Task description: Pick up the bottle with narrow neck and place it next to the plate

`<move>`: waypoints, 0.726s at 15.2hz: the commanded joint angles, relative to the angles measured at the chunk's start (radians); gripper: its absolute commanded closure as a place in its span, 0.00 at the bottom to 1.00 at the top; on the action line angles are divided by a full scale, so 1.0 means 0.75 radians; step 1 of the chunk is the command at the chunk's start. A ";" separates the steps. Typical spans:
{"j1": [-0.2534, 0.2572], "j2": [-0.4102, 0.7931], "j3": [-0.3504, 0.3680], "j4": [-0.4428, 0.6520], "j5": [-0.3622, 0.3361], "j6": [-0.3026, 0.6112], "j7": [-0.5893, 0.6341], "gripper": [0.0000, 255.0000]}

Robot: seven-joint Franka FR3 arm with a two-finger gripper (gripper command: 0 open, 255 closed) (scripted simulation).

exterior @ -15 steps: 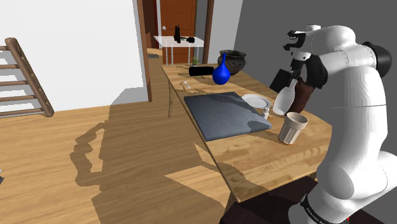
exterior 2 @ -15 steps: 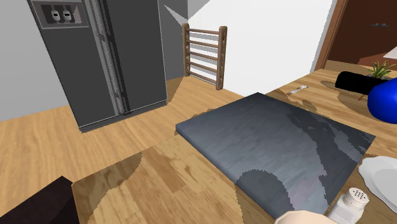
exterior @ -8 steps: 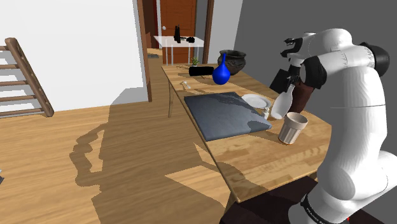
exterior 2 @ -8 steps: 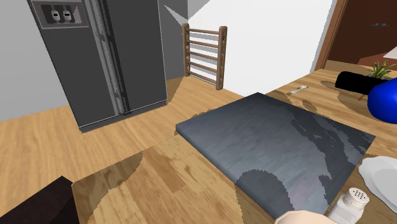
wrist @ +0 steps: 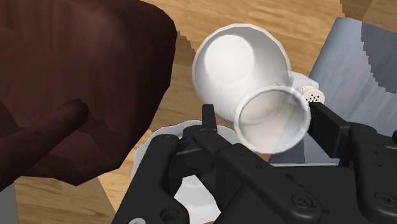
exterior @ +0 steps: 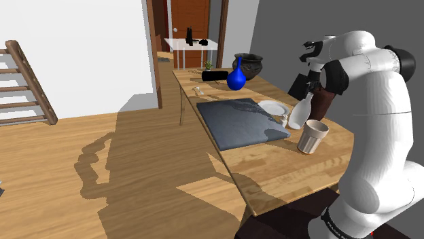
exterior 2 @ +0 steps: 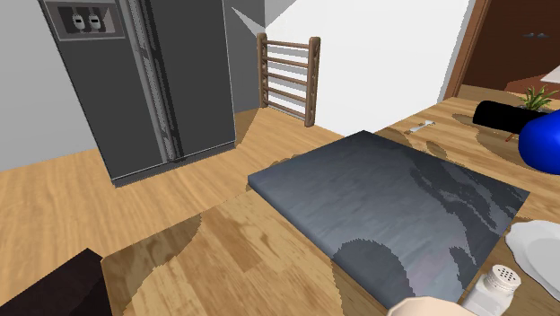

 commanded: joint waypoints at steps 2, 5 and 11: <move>0.000 0.000 0.000 0.000 0.000 0.000 0.000 0.00; 0.000 0.000 0.000 0.000 0.000 0.000 0.000 0.00; -0.032 -0.006 -0.007 0.170 -0.011 -0.166 0.019 0.00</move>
